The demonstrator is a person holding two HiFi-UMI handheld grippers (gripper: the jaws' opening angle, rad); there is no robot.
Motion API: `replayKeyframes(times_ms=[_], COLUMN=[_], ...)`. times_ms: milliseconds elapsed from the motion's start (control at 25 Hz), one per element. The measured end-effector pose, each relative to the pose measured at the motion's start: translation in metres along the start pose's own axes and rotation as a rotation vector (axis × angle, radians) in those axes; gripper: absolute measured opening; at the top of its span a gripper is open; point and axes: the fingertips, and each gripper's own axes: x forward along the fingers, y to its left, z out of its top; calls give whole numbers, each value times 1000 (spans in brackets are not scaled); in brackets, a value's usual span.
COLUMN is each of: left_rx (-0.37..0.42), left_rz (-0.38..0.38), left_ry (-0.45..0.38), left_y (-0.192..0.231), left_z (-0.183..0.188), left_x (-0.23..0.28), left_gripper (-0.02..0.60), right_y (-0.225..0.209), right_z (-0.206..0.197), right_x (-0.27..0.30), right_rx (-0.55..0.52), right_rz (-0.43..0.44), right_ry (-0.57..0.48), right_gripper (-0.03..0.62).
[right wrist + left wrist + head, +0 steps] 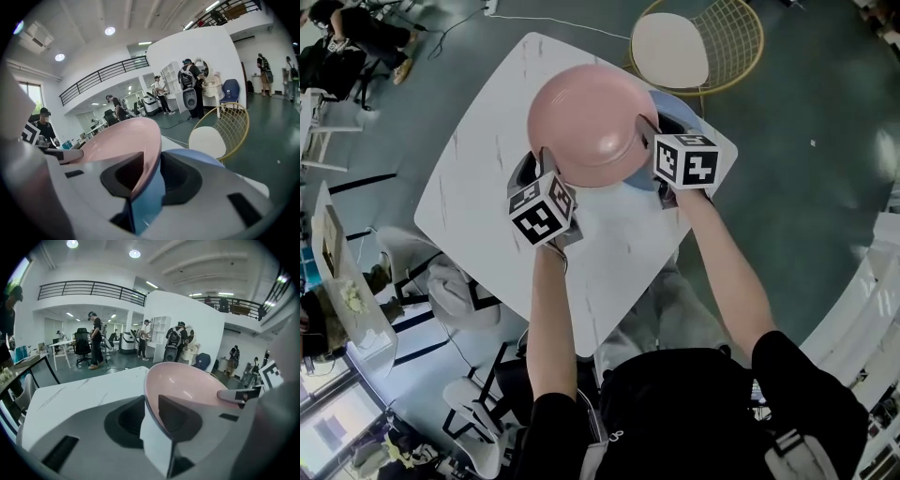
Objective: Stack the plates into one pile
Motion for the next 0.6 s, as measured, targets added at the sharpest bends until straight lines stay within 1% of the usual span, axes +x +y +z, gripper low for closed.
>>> replayKeyframes(times_ms=[280, 440, 600], left_rx=[50, 76, 102], left_rz=[-80, -106, -114], left_ry=[54, 98, 143], left_y=[-70, -97, -114], left_z=[-23, -42, -65], left_x=[21, 32, 40], left_gripper=[107, 111, 114], right_y=[-72, -102, -123], right_z=[-12, -22, -36], right_x=[-33, -45, -53], right_rx=[39, 55, 67], right_rz=[-86, -120, -146], right_ry=[13, 26, 47], right_gripper=[118, 118, 118])
